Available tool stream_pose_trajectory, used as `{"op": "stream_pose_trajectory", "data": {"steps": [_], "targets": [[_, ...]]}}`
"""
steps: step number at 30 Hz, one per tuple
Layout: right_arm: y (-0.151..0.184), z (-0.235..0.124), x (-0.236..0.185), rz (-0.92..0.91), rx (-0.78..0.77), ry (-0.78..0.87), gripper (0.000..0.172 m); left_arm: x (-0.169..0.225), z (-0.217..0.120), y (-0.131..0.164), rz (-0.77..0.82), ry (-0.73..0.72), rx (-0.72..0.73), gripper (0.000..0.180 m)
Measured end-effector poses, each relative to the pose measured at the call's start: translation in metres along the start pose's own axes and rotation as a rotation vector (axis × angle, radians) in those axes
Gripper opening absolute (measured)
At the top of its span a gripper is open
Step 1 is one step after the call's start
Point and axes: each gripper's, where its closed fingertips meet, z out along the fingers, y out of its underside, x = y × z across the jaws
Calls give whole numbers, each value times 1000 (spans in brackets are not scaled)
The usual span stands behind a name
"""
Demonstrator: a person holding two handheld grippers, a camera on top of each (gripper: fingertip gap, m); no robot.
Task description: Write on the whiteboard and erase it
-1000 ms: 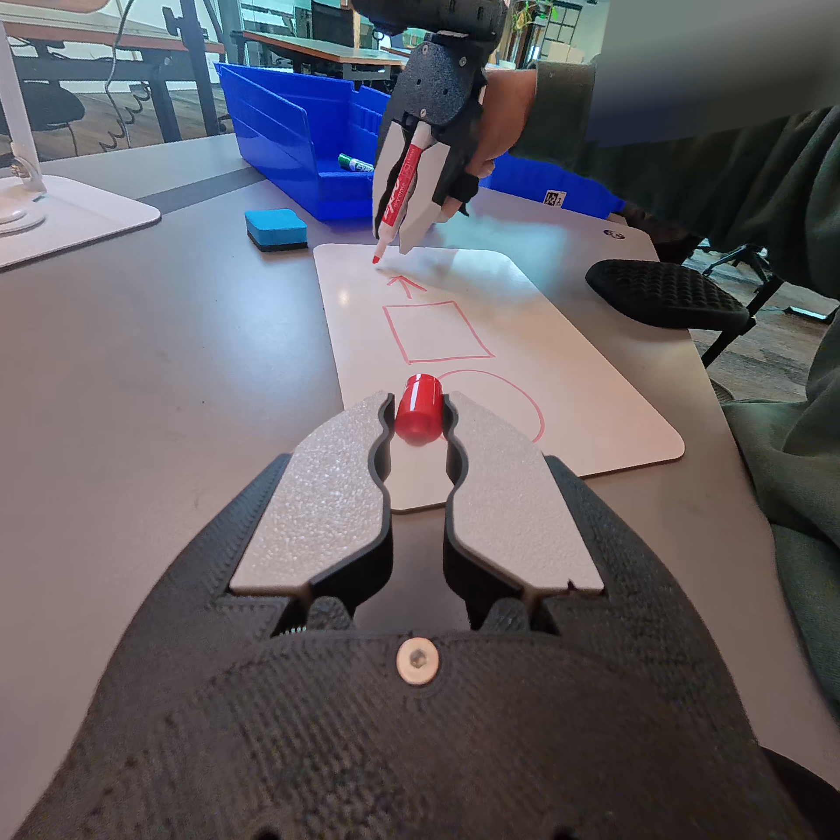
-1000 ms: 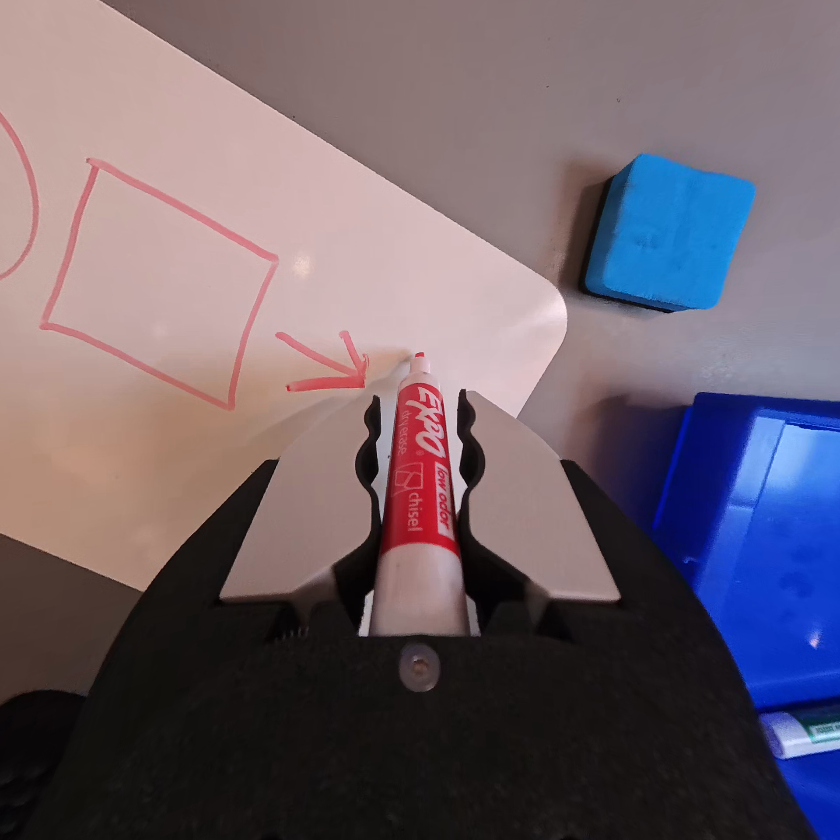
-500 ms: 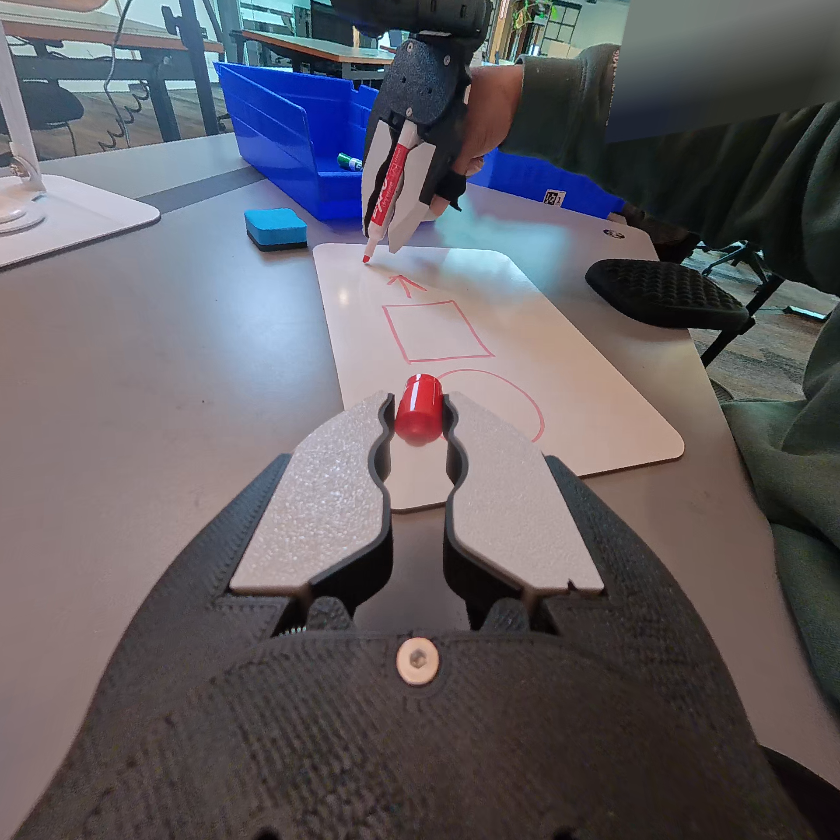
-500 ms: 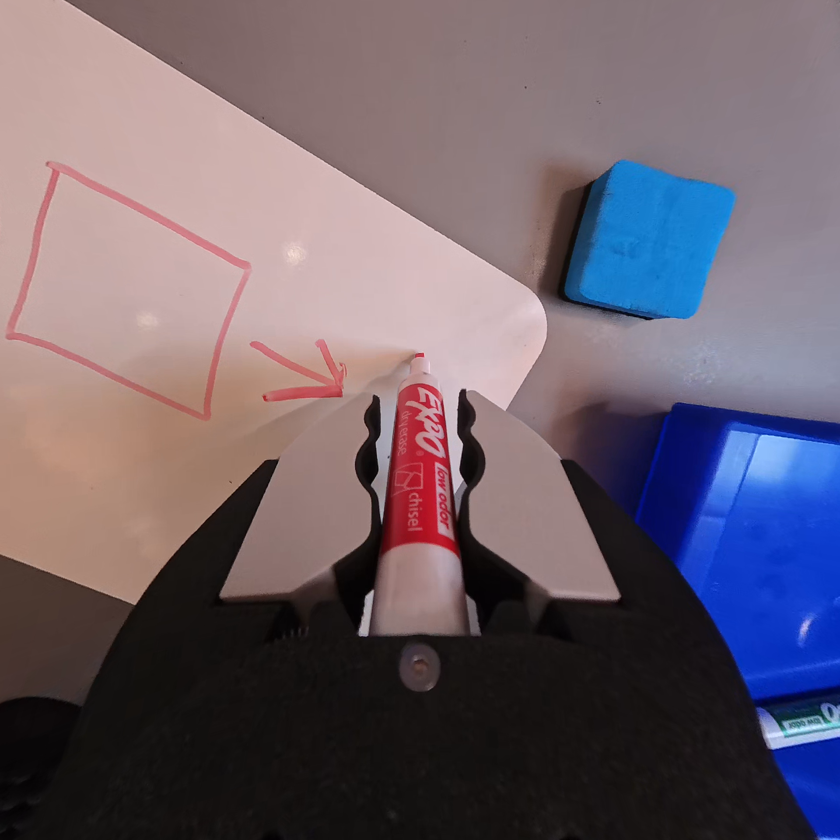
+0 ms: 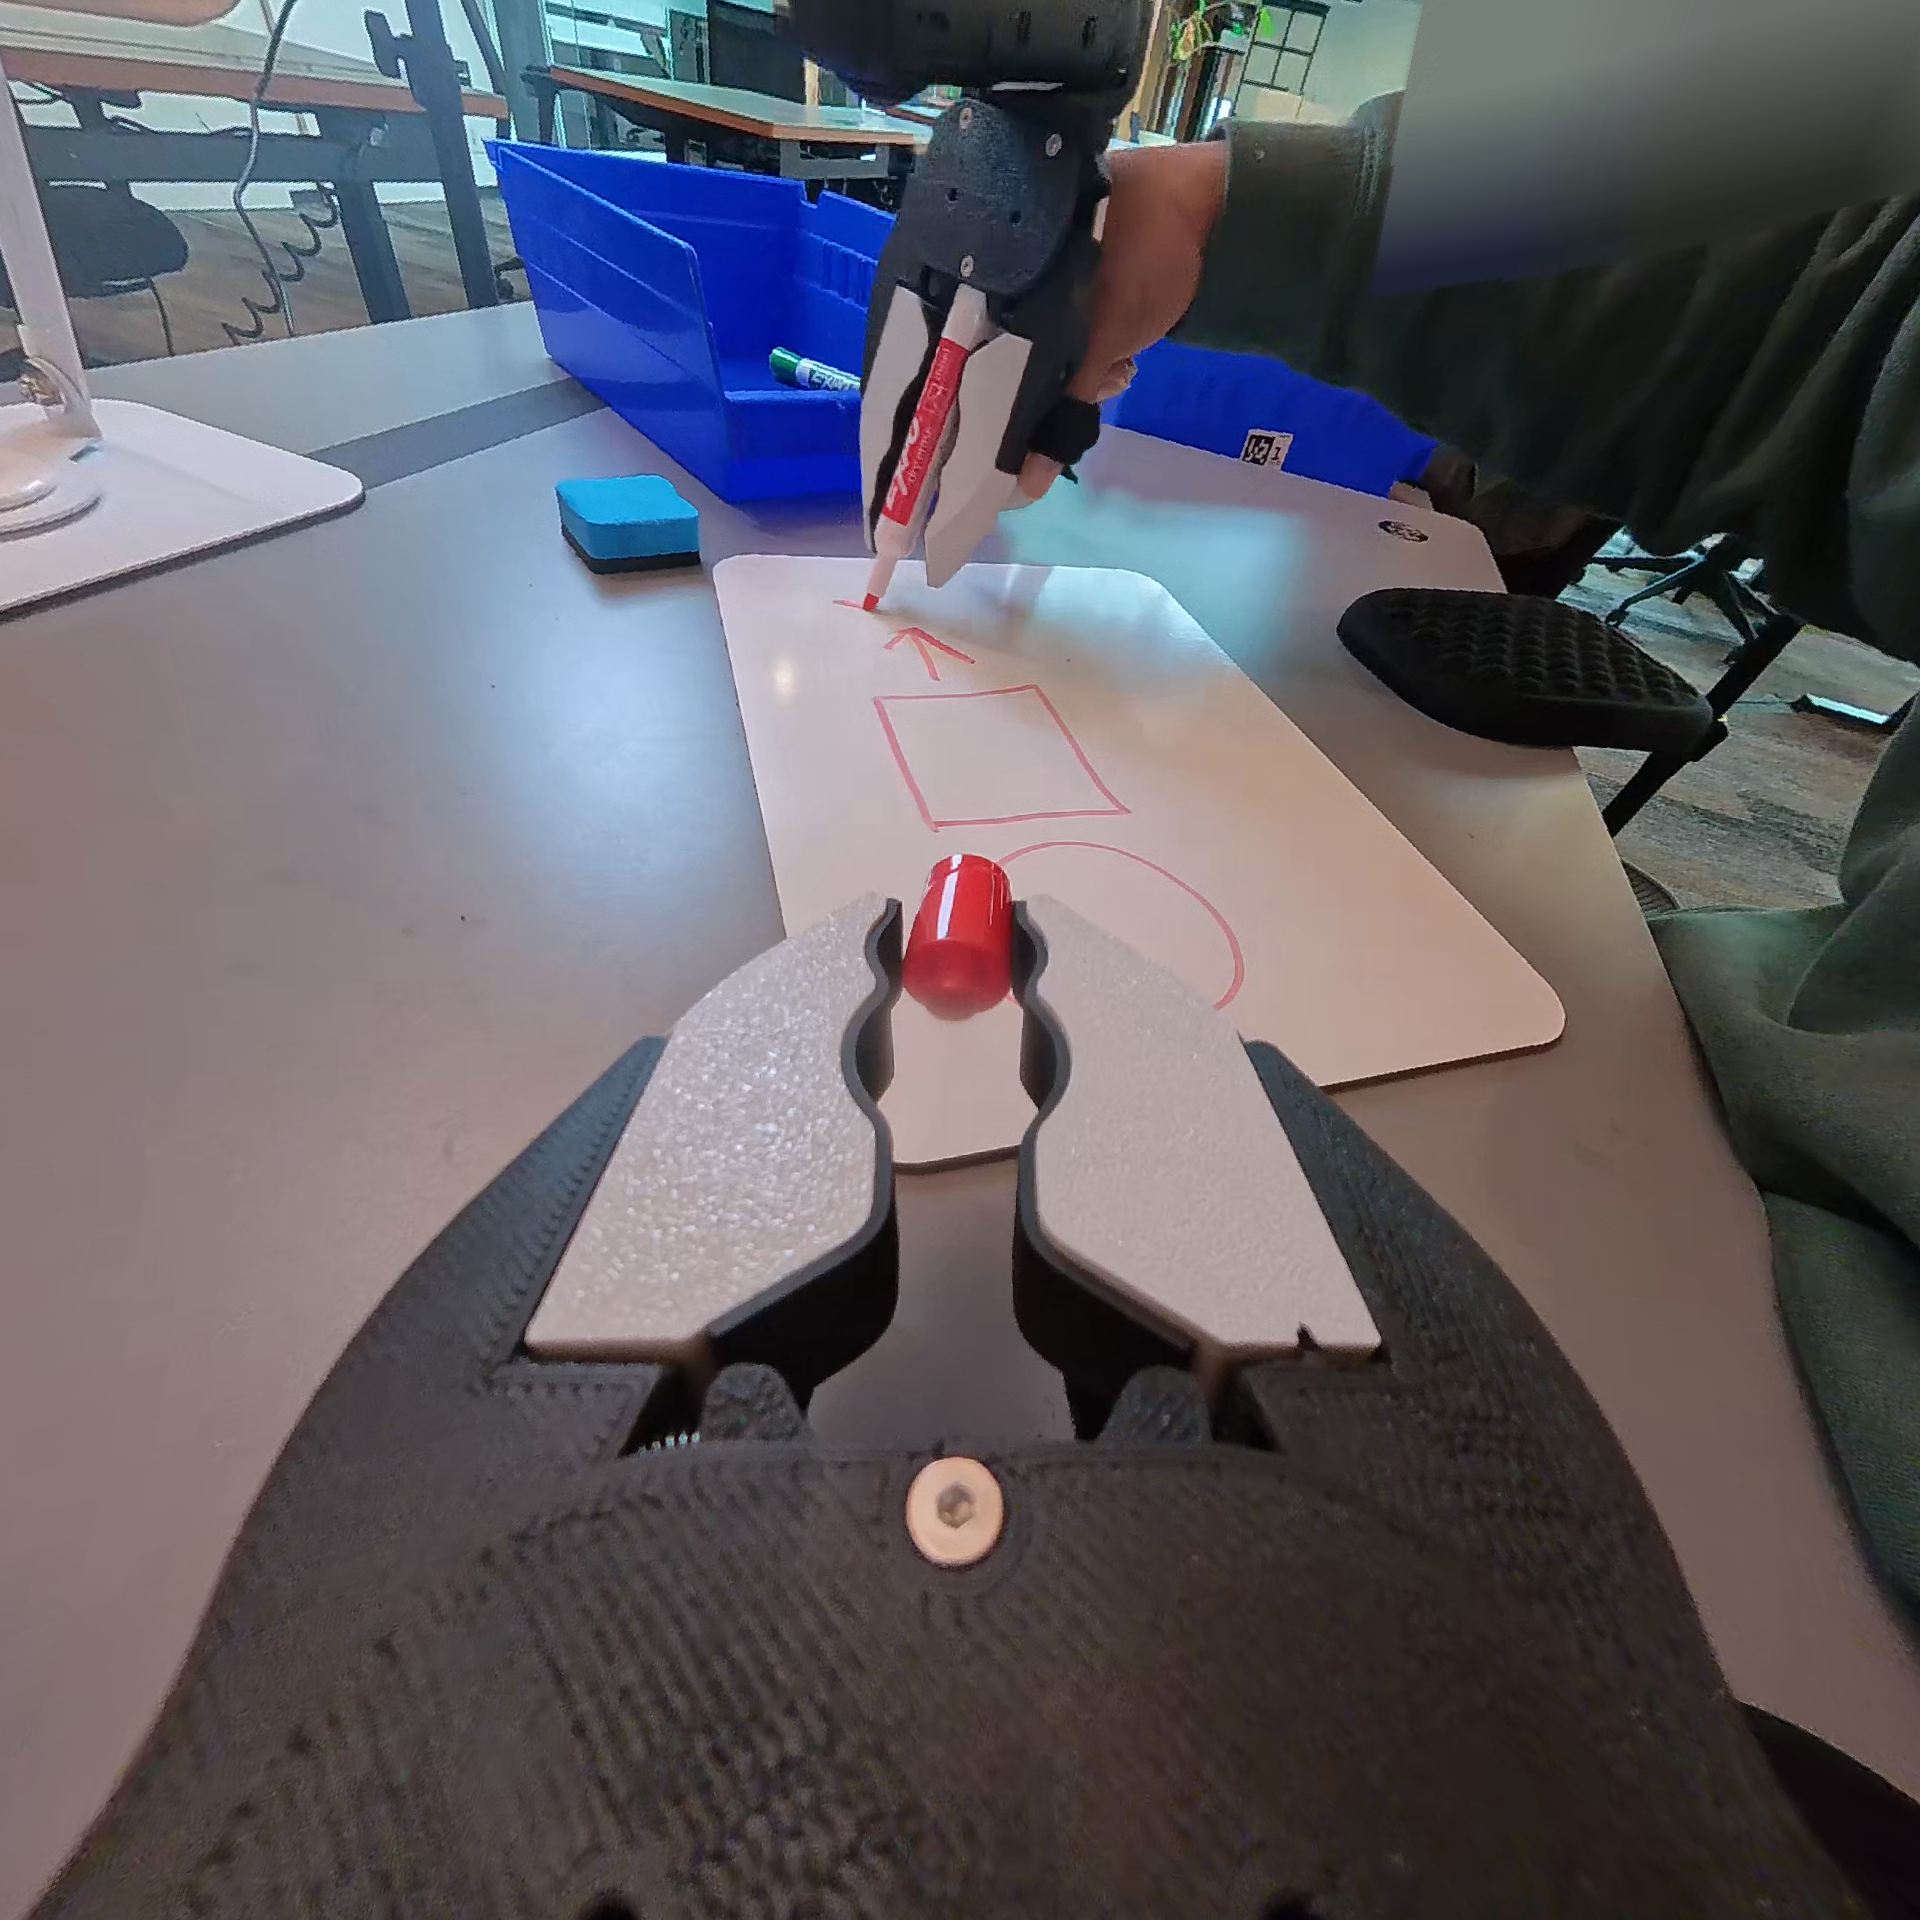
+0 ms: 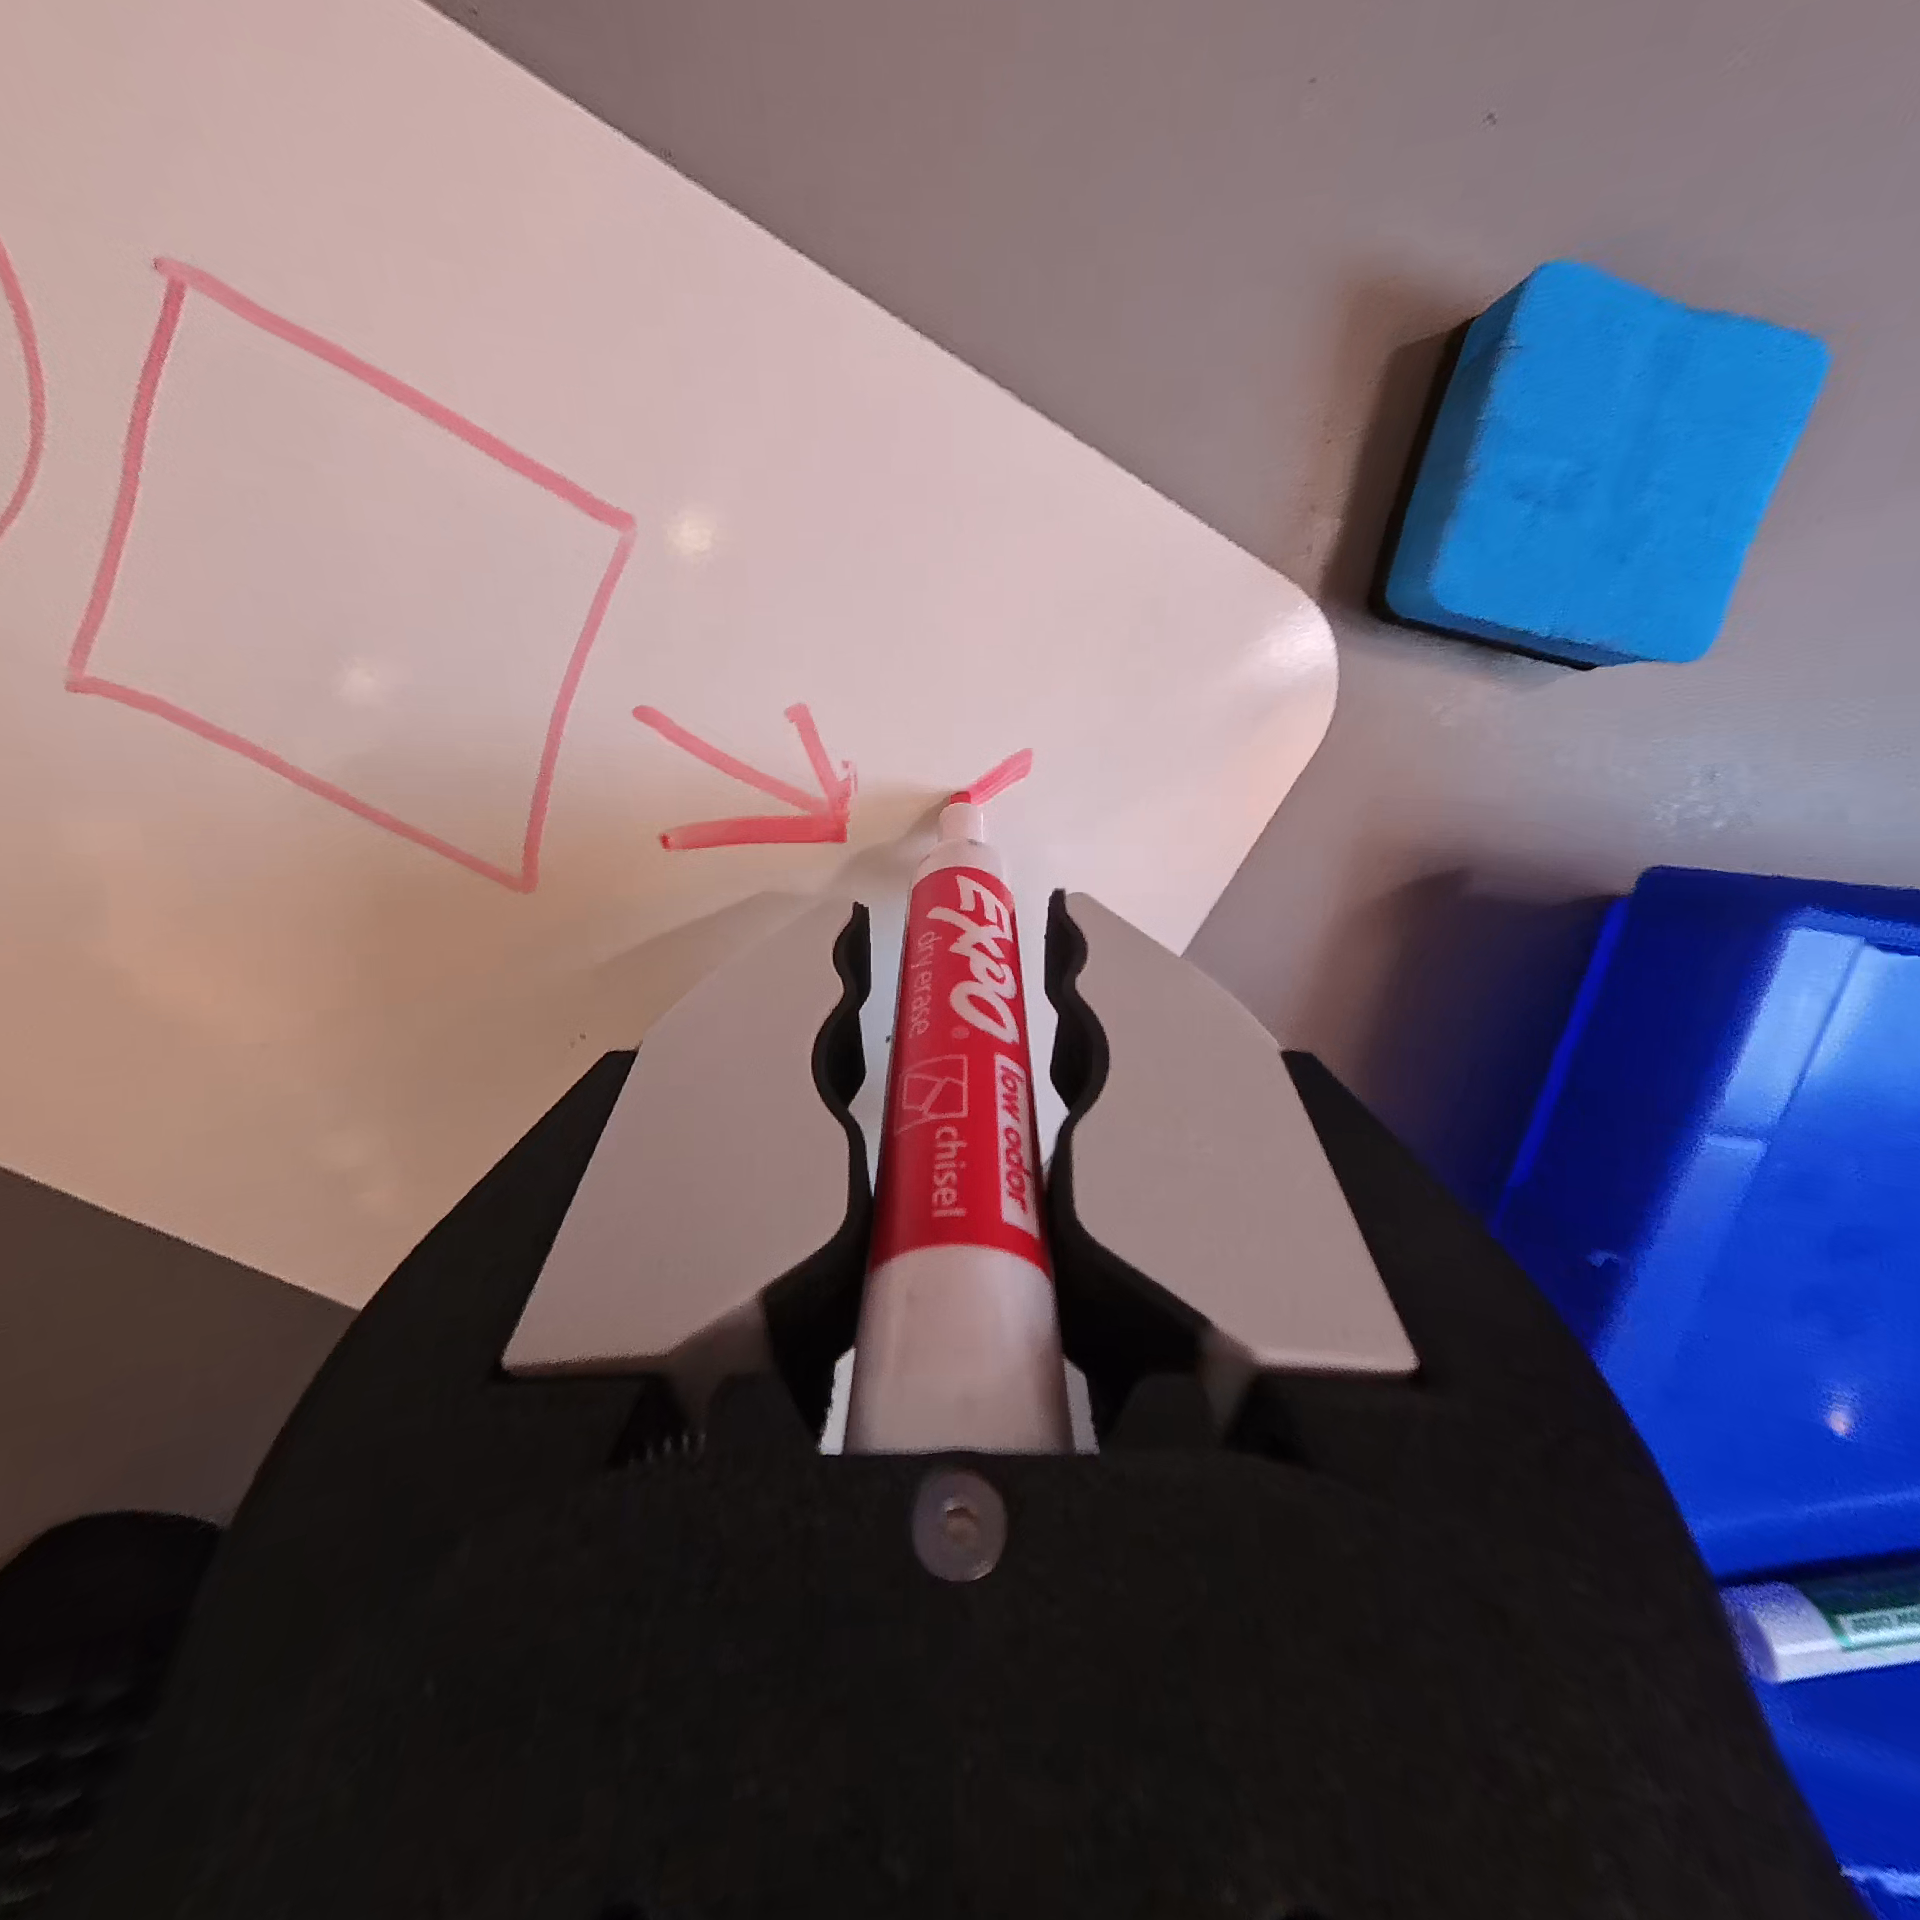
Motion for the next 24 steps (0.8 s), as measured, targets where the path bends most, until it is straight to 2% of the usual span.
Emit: {"op": "stream_pose_trajectory", "data": {"steps": [8, 13, 24], "targets": [[18, -7, -34, -40, -44, -49, 33, 1, 1, 0, 3, 0, -2, 20], [19, -7, -35, -40, -43, -44, 33, 1, 1, 0, 1, 0, -2, 20], [49, -16, 18, 59, -78, 60, 33, 0, 1, 0, -7, 2, 0, 20]]}}
